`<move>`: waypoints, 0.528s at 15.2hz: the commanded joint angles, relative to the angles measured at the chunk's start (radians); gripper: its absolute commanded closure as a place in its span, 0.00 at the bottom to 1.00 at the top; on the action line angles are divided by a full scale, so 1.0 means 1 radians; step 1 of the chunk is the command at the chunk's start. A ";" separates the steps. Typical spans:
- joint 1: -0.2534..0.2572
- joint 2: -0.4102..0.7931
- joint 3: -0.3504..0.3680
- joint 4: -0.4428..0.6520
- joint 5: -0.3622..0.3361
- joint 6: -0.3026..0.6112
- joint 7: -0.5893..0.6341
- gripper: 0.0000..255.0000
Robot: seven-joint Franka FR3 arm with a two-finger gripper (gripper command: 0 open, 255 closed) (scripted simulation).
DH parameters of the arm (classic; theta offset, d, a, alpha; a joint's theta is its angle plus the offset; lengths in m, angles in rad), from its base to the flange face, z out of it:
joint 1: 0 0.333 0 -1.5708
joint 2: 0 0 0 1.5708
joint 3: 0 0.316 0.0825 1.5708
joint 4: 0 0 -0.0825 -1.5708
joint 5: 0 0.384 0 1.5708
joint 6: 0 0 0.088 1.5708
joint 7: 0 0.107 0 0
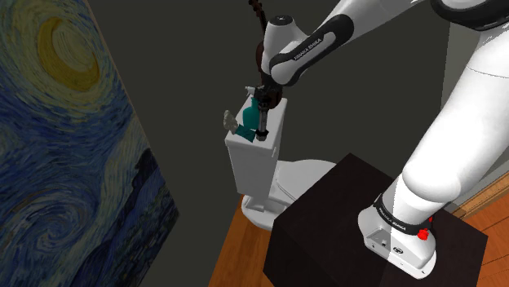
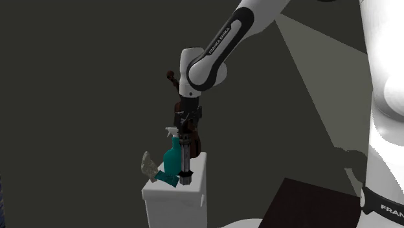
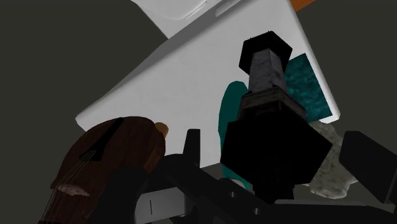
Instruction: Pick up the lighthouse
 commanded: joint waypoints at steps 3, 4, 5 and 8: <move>0.004 0.039 -0.009 -0.009 -0.030 0.046 0.029 0.00; 0.005 0.048 -0.012 -0.011 -0.038 0.057 0.037 0.00; 0.006 0.054 -0.013 -0.012 -0.042 0.063 0.041 0.00; 0.006 0.053 -0.013 -0.011 -0.041 0.061 0.040 1.00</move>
